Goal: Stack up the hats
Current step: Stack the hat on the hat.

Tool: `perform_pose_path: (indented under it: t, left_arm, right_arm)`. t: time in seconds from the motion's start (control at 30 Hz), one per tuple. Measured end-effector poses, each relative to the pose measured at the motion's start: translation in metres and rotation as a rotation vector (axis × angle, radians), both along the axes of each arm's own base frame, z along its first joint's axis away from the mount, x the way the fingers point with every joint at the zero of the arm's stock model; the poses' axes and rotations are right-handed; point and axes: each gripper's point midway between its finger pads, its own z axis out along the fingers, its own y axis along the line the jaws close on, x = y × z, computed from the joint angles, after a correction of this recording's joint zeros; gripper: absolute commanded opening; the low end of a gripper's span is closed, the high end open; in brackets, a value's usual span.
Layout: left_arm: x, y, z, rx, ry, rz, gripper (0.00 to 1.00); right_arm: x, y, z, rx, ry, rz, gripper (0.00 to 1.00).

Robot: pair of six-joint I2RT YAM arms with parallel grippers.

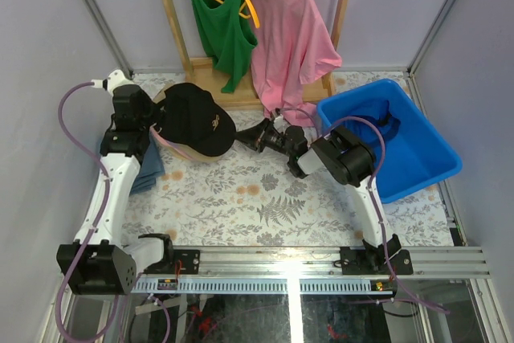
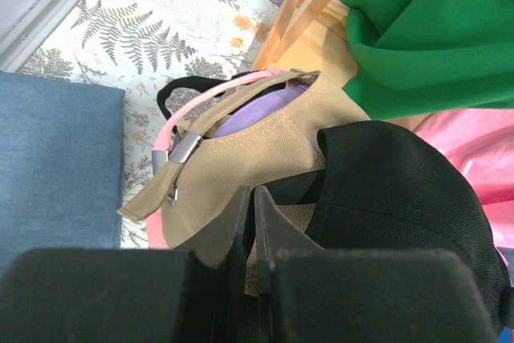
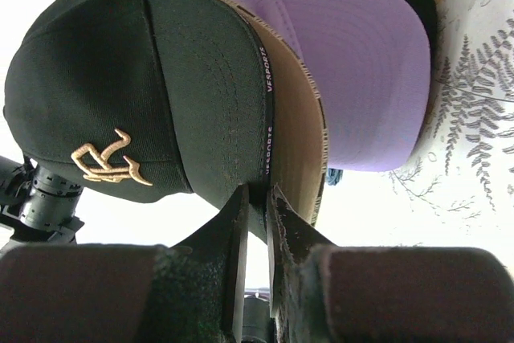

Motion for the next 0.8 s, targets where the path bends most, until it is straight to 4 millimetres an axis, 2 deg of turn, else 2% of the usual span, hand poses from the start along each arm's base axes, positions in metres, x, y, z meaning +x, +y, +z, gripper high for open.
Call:
perform_pose_path:
  t: [0.23,0.57,0.8]
  left_arm:
    - [-0.004,0.011,0.008,0.023,-0.022,0.056,0.00]
    - [-0.013,0.032,0.029,0.069,-0.089,0.175,0.00]
    - [-0.010,0.042,0.026,0.088,-0.087,0.226,0.00]
  right_arm:
    - [-0.004,-0.003,0.020,0.020,-0.028,0.000,0.00]
    - [-0.007,-0.006,0.034,0.044,-0.061,-0.002,0.00]
    - [-0.010,-0.009,0.042,0.062,-0.083,-0.002,0.00]
